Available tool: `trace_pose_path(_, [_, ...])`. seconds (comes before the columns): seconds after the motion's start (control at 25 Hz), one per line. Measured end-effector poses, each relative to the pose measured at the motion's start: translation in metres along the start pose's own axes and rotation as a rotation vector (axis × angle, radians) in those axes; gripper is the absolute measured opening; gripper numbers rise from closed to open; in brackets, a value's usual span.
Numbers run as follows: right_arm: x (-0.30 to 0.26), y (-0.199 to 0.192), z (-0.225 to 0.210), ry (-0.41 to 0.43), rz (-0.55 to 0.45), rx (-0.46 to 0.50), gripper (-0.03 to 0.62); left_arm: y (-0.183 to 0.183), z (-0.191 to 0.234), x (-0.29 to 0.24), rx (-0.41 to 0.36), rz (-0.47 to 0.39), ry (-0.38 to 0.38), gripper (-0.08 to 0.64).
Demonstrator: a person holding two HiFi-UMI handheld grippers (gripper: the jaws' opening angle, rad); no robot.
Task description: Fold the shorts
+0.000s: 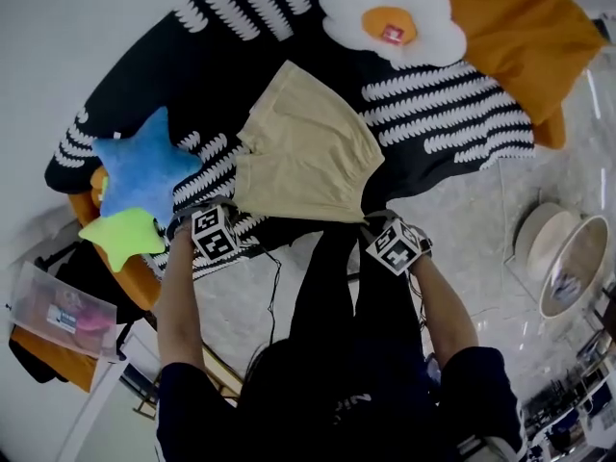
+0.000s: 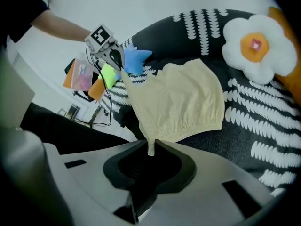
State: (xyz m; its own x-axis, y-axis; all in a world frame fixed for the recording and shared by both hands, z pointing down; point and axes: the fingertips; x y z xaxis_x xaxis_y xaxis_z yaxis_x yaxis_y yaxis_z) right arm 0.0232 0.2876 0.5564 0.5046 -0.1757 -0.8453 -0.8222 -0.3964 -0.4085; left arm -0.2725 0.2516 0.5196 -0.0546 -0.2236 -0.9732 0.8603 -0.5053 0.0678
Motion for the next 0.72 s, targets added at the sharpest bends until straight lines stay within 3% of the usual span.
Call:
trace_pose_path(0.16, [0.015,0.002,-0.023,-0.021,-0.046,-0.011,0.054,0.035,0.029,0.019,0.013,-0.037,0.059,0.011])
trace_pose_path(0.36, [0.021,0.003,-0.049,-0.012,-0.079,-0.038,0.054,0.077,0.064,0.028,-0.071,-0.001,0.144,0.011])
trace_pose_path(0.72, [0.033,0.001,-0.095,0.024,-0.171,-0.182,0.054,0.16,0.123,0.049,-0.063,-0.065,0.312,0.011])
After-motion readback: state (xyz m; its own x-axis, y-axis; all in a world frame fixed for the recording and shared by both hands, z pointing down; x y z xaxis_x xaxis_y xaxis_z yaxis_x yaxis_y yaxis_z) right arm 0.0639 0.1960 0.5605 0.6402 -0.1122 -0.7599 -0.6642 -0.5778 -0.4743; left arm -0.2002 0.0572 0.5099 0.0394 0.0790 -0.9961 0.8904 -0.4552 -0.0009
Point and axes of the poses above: the fingertips, and each gripper's own axes: x backward along the fingers, z to its left, y out of its top, and after that the axes turned 14 degrees about x, right-handed
